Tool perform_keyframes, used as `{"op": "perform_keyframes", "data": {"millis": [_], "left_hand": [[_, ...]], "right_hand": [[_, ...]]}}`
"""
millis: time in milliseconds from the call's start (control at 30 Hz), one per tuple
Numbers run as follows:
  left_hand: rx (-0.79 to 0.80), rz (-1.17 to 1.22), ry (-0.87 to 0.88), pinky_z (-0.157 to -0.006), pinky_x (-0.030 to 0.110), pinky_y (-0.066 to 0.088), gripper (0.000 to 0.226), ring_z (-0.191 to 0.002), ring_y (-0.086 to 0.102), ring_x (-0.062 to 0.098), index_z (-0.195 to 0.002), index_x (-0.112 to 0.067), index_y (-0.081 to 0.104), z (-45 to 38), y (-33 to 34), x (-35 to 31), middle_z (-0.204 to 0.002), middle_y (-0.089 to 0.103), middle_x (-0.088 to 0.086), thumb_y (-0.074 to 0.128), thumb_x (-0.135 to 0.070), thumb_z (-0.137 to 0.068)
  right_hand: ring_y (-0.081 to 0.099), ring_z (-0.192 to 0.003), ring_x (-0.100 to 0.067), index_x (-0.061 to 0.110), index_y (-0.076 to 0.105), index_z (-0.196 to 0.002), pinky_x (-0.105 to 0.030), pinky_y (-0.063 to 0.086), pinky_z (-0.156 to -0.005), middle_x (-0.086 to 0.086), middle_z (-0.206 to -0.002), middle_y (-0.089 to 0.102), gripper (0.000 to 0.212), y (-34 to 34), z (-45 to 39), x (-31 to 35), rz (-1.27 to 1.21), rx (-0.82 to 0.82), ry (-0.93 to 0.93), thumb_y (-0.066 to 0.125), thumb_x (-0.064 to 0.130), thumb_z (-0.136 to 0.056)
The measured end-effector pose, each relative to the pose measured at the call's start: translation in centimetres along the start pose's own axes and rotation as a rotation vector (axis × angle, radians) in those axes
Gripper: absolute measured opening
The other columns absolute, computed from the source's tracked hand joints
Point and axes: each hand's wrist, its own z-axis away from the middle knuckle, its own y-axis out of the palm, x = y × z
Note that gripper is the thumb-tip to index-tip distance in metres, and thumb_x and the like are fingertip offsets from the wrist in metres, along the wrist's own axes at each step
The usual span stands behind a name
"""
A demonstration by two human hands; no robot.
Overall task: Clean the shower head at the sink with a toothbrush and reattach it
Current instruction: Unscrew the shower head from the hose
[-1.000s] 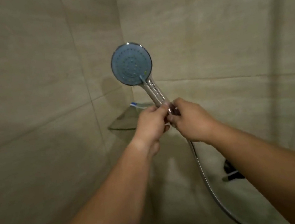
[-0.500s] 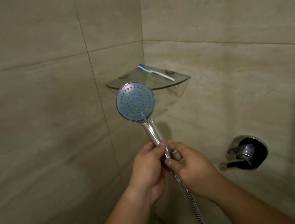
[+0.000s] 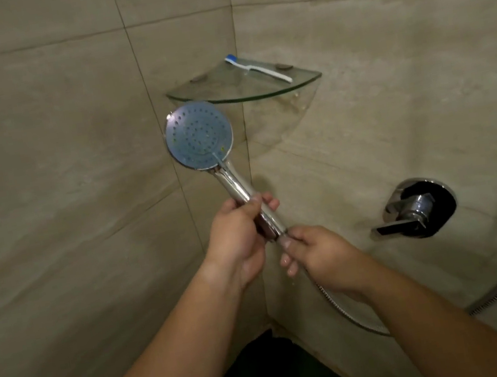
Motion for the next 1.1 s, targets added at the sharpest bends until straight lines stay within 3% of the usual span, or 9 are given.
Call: {"op": "perform_keyframes", "data": {"millis": [200, 367, 467, 533, 633, 700, 900, 967, 1100], "left_hand": [[-0.001, -0.037, 0.035, -0.090, 0.043, 0.056, 0.009, -0.105, 0.068, 0.025, -0.108, -0.011, 0.055, -1.0, -0.2, -1.0, -0.119, 0.065, 0.018, 0.048, -0.005, -0.107], [-0.028, -0.043, 0.062, -0.101, 0.047, 0.051, 0.012, -0.093, 0.067, 0.022, -0.103, -0.011, 0.055, -1.7, 0.2, -1.1, -0.101, 0.064, 0.011, 0.048, -0.004, -0.107], [-0.028, -0.025, 0.069, -0.097, 0.045, 0.053, 0.012, -0.094, 0.067, 0.022, -0.102, -0.012, 0.056, -2.0, 0.4, -1.4, -0.099, 0.065, 0.010, 0.049, -0.005, -0.107], [-0.027, -0.007, 0.071, -0.093, 0.042, 0.054, 0.012, -0.095, 0.067, 0.023, -0.101, -0.012, 0.057, -2.2, 0.3, -1.6, -0.099, 0.065, 0.010, 0.049, -0.005, -0.107], [-0.029, 0.010, 0.066, -0.088, 0.040, 0.054, 0.013, -0.091, 0.068, 0.021, -0.099, -0.012, 0.056, -2.5, 0.5, -1.7, -0.097, 0.065, 0.009, 0.048, -0.005, -0.107], [-0.033, 0.019, 0.060, -0.085, 0.038, 0.054, 0.012, -0.090, 0.068, 0.020, -0.100, -0.012, 0.056, -2.6, 0.5, -1.6, -0.097, 0.065, 0.009, 0.048, -0.006, -0.107], [-0.042, -0.048, 0.073, -0.090, 0.045, 0.052, 0.012, -0.102, 0.065, 0.022, -0.101, -0.016, 0.055, -3.3, 0.5, -1.6, -0.106, 0.066, 0.010, 0.050, -0.007, -0.107], [-0.054, -0.083, 0.092, -0.084, 0.042, 0.051, 0.013, -0.097, 0.063, 0.022, -0.099, -0.016, 0.056, -3.7, 0.5, -1.9, -0.103, 0.066, 0.010, 0.051, -0.005, -0.105], [-0.077, -0.116, 0.132, -0.078, 0.037, 0.050, 0.013, -0.076, 0.055, 0.017, -0.097, -0.015, 0.058, -4.8, 0.7, -3.2, -0.084, 0.059, 0.005, 0.054, -0.004, -0.104]], "right_hand": [[0.058, -0.061, -0.012, 0.017, 0.058, -0.088, -0.012, 0.042, -0.054, -0.007, -0.078, 0.065, 0.020, 0.3, -1.1, 0.7, -0.022, -0.028, -0.029, 0.046, 0.018, -0.102], [0.056, -0.056, -0.012, 0.016, 0.061, -0.083, -0.021, 0.041, -0.053, 0.000, -0.063, 0.060, 0.010, 0.7, -2.2, 0.2, -0.036, -0.149, -0.053, 0.064, 0.016, -0.093], [0.054, -0.051, -0.004, 0.008, 0.062, -0.095, -0.014, 0.040, -0.049, -0.005, -0.069, 0.062, 0.017, 0.4, -2.3, 0.1, -0.105, -0.206, -0.072, 0.072, 0.019, -0.087], [0.060, -0.061, -0.007, 0.008, 0.062, -0.104, -0.014, 0.046, -0.057, -0.005, -0.076, 0.065, 0.020, 0.3, -2.4, 0.0, -0.162, -0.164, -0.054, 0.064, 0.025, -0.093], [0.063, -0.072, -0.020, 0.009, 0.061, -0.109, -0.038, 0.052, -0.084, -0.006, -0.078, 0.067, 0.027, 0.3, -3.0, -0.4, -0.212, -0.067, -0.007, 0.045, 0.030, -0.102], [0.063, -0.070, -0.022, 0.009, 0.061, -0.107, -0.043, 0.050, -0.085, -0.007, -0.075, 0.066, 0.028, 0.3, -3.4, -0.7, -0.229, -0.062, -0.006, 0.041, 0.028, -0.104], [0.062, -0.064, -0.016, 0.016, 0.062, -0.094, -0.036, 0.049, -0.074, -0.004, -0.072, 0.066, 0.021, -0.5, -4.5, -1.1, -0.160, -0.089, -0.060, 0.045, 0.024, -0.103], [0.062, -0.066, -0.018, 0.013, 0.062, -0.091, -0.036, 0.051, -0.076, -0.004, -0.072, 0.065, 0.018, -0.8, -5.3, -1.0, -0.131, -0.118, -0.094, 0.049, 0.019, -0.101], [0.059, -0.064, -0.016, 0.008, 0.061, -0.099, -0.020, 0.047, -0.063, -0.003, -0.074, 0.063, 0.006, -1.2, -7.6, -0.2, -0.094, -0.180, -0.142, 0.060, 0.012, -0.096]]}}
